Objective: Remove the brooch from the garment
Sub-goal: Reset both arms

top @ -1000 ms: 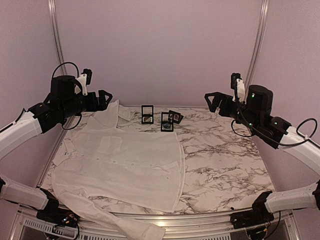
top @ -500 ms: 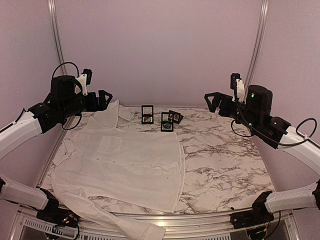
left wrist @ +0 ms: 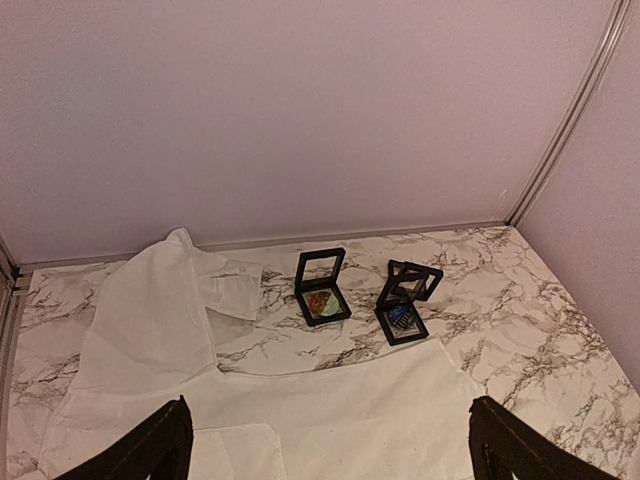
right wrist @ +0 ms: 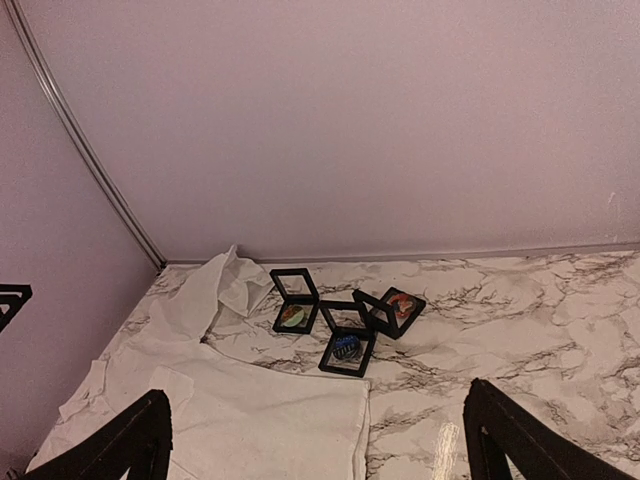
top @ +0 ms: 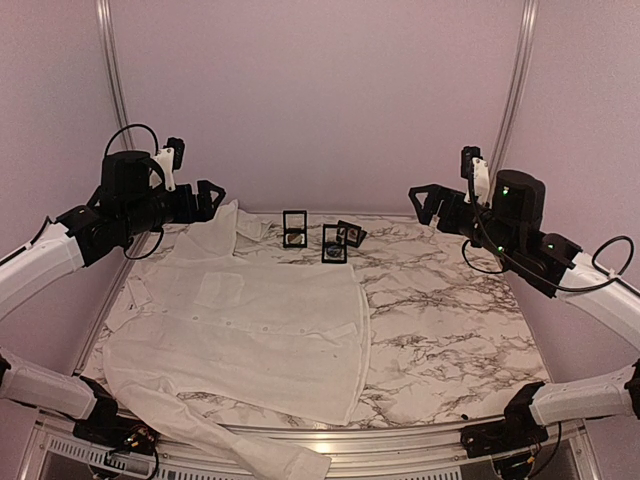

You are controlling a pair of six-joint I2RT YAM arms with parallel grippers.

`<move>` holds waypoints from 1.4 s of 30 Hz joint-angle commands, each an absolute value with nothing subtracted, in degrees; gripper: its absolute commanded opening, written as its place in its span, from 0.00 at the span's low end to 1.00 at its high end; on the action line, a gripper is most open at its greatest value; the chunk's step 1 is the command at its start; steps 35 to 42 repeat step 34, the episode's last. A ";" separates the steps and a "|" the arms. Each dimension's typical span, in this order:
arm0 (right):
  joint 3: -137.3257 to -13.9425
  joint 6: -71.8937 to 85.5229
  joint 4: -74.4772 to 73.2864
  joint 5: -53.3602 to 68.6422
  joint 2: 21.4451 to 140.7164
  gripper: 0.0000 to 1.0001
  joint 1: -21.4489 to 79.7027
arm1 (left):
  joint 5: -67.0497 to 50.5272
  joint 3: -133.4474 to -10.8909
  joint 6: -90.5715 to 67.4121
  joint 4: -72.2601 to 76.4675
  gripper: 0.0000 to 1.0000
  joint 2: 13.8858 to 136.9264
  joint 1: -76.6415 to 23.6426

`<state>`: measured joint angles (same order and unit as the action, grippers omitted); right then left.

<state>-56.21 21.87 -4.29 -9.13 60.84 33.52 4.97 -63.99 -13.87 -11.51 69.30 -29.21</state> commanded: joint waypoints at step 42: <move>-57.39 21.21 -3.90 -9.39 61.00 0.98 33.31 | 3.65 -65.90 -12.83 -12.70 0.99 69.96 -29.27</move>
